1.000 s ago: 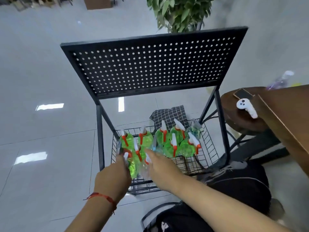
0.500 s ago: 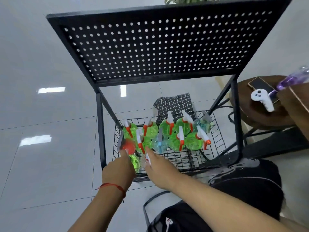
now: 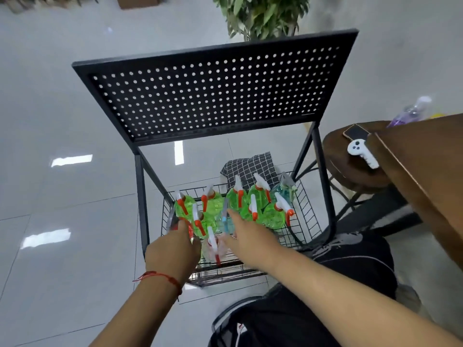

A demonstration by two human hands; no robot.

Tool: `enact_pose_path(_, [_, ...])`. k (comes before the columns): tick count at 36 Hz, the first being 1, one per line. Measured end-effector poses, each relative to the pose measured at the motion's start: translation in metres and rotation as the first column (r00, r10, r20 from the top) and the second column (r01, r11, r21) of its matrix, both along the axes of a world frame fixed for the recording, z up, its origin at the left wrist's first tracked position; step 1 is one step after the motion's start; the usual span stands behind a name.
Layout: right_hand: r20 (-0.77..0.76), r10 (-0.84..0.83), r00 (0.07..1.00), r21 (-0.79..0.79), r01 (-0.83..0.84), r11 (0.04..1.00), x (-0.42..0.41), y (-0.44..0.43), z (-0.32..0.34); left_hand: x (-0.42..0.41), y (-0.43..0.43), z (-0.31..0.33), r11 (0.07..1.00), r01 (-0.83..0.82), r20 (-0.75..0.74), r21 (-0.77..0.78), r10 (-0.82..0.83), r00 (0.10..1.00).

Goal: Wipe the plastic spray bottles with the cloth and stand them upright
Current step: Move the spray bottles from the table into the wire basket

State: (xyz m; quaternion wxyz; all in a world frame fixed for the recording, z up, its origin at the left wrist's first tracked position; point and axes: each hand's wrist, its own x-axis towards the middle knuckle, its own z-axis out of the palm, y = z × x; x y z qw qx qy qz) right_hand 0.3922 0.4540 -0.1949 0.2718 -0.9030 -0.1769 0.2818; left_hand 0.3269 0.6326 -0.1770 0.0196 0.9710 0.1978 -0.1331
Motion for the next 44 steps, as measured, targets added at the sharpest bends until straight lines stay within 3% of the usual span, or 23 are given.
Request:
enact_pose_path(12, [0.218, -0.094, 0.971, -0.034, 0.104, 0.994, 0.000, -0.089, 0.095, 0.027, -0.096, 0.071, 0.955, 0.297, 0.190, 0.021, -0.295, 0.936])
enact_pose_path(16, [0.335, -0.112, 0.935, -0.083, 0.148, 0.985, -0.007, -0.134, 0.136, 0.040, -0.144, 0.105, 0.866, 0.487, 0.290, 0.114, -0.498, 0.817])
enact_pose_path(24, [0.580, -0.159, 0.799, -0.194, 0.325, 0.926, -0.032, -0.256, 0.223, 0.070, -0.257, 0.174, 0.636, 0.711, 0.459, 0.300, -0.750, 0.477])
enact_pose_path(33, [0.708, -0.356, 0.610, -0.157, 0.627, 0.763, -0.044, -0.409, 0.290, 0.123, -0.401, 0.241, 0.364, 0.823, 0.487, 0.435, -0.864, 0.125])
enact_pose_path(44, [0.773, -0.506, 0.382, -0.144, 0.883, 0.447, 0.027, -0.583, 0.321, 0.227, -0.607, 0.298, 0.219, 0.888, 0.497, 0.404, -0.868, -0.012])
